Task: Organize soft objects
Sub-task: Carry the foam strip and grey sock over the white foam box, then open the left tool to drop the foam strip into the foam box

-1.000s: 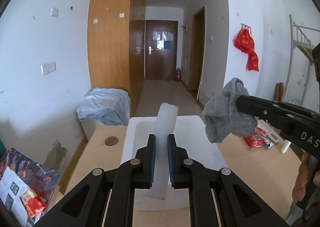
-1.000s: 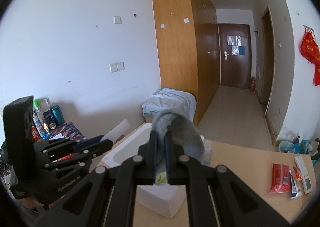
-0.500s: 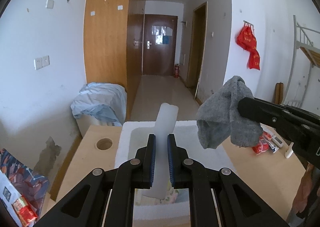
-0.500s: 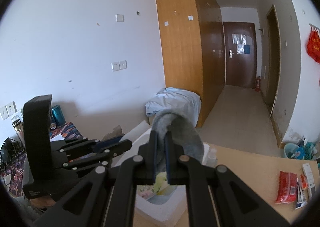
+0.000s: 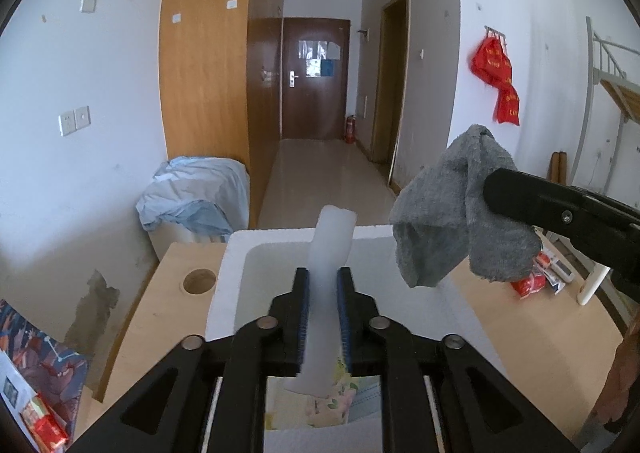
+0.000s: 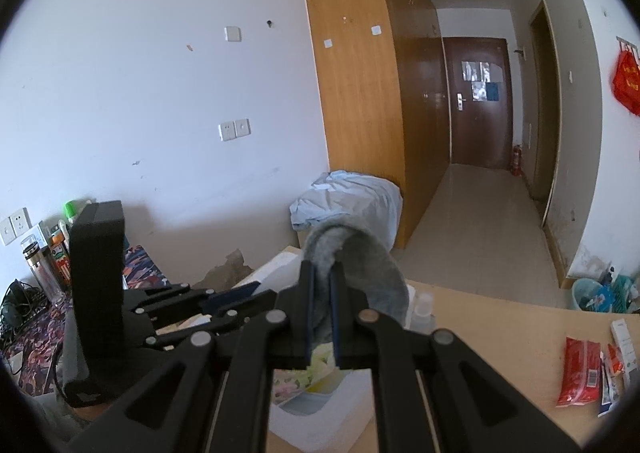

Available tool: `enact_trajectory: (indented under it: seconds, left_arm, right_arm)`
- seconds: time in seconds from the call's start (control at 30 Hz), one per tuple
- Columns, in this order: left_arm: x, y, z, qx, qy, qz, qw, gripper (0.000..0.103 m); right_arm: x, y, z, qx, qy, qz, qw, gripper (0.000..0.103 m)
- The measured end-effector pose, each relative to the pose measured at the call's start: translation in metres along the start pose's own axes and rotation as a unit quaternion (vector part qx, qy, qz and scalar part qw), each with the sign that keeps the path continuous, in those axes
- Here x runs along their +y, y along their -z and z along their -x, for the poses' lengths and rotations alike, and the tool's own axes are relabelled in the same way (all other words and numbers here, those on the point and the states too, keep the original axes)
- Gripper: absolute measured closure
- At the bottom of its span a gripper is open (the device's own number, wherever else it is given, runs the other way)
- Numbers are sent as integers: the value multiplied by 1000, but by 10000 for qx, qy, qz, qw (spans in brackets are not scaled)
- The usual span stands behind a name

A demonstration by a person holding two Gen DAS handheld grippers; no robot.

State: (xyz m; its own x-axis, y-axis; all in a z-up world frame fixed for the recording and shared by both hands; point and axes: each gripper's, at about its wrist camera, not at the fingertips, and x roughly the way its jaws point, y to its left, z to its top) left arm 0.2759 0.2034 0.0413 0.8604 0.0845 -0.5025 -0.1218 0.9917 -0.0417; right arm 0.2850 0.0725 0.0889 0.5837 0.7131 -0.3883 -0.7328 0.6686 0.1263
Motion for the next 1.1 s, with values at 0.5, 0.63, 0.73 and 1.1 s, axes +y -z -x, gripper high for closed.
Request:
enact_trajectory:
  seconds: [0.5, 0.63, 0.73, 1.1]
  left_arm:
    - [4, 1, 16, -464, -270, 34, 9986, 15]
    - [6, 1, 16, -433, -308, 50, 9986, 15]
    - [9, 2, 19, -436, -303, 112, 9985, 15]
    - [25, 3, 26, -539, -512, 322, 9967, 15]
  right_arm:
    - [-1, -4, -1, 39, -1, 15, 10000, 93]
    - [-1, -4, -2, 45, -16, 20, 10000, 93]
    - [0, -5, -5, 72, -35, 26, 10000, 93]
    - [4, 1, -16, 197, -245, 78, 9995, 93]
